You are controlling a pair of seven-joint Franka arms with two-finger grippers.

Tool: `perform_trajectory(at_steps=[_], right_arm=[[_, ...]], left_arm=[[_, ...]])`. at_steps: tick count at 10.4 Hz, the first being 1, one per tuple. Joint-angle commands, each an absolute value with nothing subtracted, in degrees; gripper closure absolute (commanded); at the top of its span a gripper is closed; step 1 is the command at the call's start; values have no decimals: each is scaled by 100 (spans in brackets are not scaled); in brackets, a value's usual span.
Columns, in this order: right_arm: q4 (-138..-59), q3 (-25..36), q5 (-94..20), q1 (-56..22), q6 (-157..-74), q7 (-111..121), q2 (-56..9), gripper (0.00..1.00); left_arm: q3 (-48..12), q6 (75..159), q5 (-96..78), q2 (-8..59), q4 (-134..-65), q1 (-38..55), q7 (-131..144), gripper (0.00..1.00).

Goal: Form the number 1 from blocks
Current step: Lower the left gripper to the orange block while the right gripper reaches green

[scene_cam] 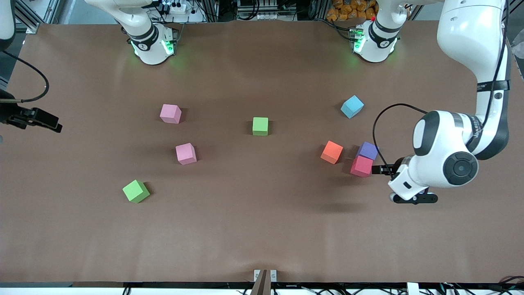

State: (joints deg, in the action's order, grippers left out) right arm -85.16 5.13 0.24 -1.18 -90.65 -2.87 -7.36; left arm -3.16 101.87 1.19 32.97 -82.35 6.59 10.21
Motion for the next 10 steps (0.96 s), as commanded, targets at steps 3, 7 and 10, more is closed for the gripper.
perform_trajectory(at_steps=[3, 7, 10], right_arm=[[-8473, 501, -79, -53, -9342, -281, -1010, 0], [-8481, 501, -376, 17, -9615, -290, -1230, 0], [-8473, 501, -756, 184, -9773, -290, -1423, 0]], left_arm=[[-351, 10169, 264, 3322, -8332, 764, 1037, 0], [-343, 10204, 272, 3419, -8394, 984, 1055, 0], [-334, 10248, 272, 3498, -8402, 1055, 1090, 0]])
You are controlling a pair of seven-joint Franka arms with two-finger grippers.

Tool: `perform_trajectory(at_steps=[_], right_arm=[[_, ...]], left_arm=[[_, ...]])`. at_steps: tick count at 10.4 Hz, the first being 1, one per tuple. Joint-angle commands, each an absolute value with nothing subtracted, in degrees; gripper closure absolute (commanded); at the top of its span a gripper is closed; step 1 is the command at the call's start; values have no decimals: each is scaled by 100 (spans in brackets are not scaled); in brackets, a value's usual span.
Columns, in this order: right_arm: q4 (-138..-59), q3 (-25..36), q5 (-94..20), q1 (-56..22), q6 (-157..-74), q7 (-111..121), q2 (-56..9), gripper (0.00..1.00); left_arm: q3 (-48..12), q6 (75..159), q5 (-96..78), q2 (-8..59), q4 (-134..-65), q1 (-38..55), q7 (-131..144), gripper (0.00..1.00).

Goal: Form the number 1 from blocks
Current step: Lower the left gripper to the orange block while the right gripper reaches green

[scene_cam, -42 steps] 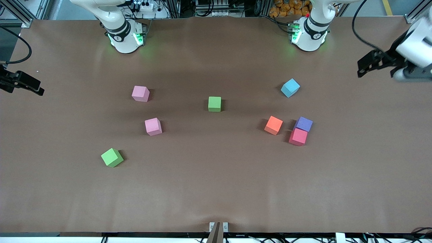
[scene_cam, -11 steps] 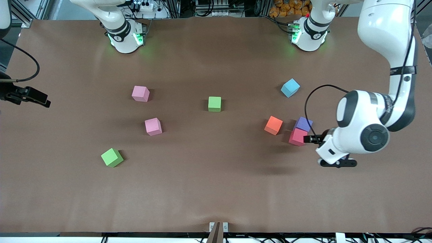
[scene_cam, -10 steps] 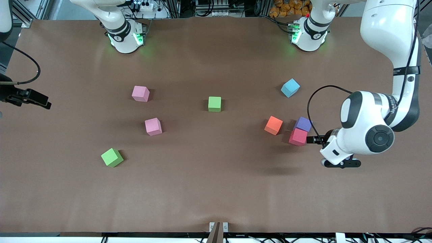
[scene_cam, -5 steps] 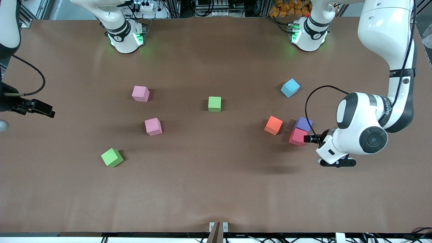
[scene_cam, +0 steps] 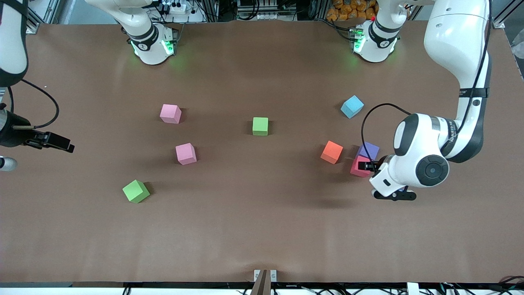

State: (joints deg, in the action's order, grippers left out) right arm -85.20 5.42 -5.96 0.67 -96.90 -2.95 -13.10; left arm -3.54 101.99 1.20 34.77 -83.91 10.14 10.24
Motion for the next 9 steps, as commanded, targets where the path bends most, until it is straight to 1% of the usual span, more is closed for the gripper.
perform_trajectory(at_steps=[1, 9], right_arm=[[-8473, 510, -756, 193, -9869, -290, -1476, 0], [-8473, 519, -712, 272, -10555, -773, -2153, 0]], left_arm=[[-334, 10248, 272, 3498, -8394, 1063, 1107, 0], [-334, 10292, 272, 3551, -8394, 1187, 1257, 0]])
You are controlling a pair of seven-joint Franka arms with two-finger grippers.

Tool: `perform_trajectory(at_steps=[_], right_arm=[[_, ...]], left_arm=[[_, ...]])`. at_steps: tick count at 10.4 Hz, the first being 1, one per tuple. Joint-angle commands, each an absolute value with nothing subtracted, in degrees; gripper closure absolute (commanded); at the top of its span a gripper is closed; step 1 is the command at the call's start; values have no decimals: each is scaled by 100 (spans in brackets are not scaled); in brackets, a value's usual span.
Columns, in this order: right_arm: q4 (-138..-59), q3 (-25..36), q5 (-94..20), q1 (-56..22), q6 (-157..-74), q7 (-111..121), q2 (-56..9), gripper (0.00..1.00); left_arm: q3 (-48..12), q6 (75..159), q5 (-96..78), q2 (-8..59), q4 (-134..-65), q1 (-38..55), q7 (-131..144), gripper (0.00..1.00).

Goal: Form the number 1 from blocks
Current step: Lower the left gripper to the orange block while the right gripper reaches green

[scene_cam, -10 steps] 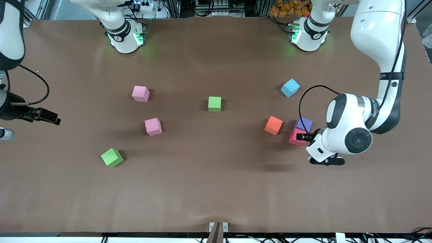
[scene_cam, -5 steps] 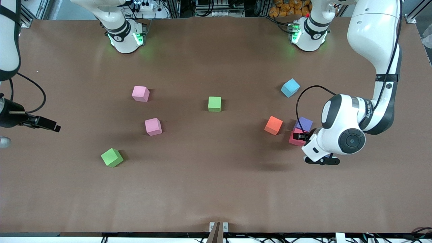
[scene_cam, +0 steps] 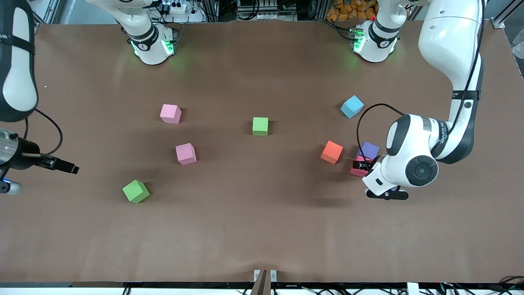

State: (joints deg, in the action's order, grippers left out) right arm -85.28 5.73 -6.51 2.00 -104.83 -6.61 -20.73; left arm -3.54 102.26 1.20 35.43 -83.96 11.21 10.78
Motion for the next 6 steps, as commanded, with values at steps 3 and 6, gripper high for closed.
perform_trajectory(at_steps=[3, 6], right_arm=[[-8473, 519, -738, 299, -10819, -948, -2399, 0], [-8499, 519, -738, 220, -11064, -1352, -2574, 0]], left_arm=[[-343, 10292, 553, 3551, -8402, 1265, 1292, 0], [-343, 10301, 554, 3586, -8394, 1274, 1389, 0]])
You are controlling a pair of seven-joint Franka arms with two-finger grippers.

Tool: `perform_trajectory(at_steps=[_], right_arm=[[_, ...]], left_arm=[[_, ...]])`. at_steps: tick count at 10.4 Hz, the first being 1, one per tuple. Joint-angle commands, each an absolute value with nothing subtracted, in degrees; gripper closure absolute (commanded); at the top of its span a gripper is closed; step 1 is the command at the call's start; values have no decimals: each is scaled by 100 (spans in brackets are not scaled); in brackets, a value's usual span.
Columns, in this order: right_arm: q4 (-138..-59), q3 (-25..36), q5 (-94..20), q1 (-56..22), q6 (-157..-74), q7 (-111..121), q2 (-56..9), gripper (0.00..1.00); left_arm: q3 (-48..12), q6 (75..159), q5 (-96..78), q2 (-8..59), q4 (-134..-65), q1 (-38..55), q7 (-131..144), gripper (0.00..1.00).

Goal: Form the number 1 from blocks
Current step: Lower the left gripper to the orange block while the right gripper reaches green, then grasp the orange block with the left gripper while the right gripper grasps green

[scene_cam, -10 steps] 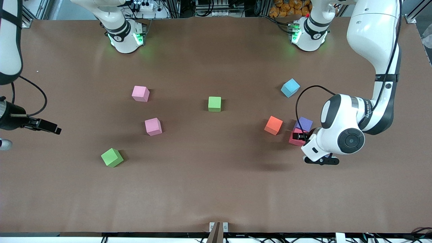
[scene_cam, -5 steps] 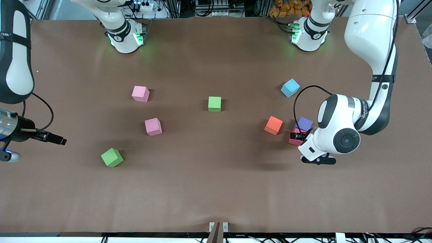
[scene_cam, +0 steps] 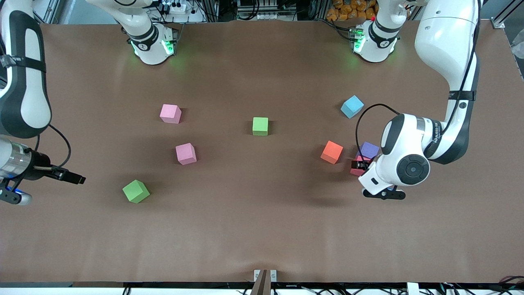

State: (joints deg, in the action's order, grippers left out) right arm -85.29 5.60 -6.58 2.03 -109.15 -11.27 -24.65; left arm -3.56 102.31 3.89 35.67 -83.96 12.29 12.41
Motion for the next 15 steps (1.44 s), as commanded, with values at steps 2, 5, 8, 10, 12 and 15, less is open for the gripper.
perform_trajectory(at_steps=[2, 5, 8, 10, 12, 15], right_arm=[[-8718, 519, -738, 220, -11363, -1354, -2584, 0], [-8763, 536, -738, 211, -11443, -1371, -2680, 0], [-8850, 694, -747, -148, -11925, -1966, -2987, 0], [-8859, 834, -765, -447, -12128, -2782, -3181, 0], [-8833, 923, -782, -554, -12173, -3407, -3348, 0], [-8807, 1351, -1580, -833, -12331, -3893, -3585, 0]], left_arm=[[-351, 10318, 554, 3586, -8394, 1274, 1397, 0], [-387, 10502, 475, 3752, -8394, 1405, 1415, 0], [-387, 10512, 554, 3841, -8446, 1547, 1100, 0], [-387, 10503, 545, 3841, -8490, 1591, 888, 0], [-404, 10512, 457, 3832, -8438, 1678, 1027, 0], [-448, 10774, 62, 3745, -8490, 1933, 1371, 0]])
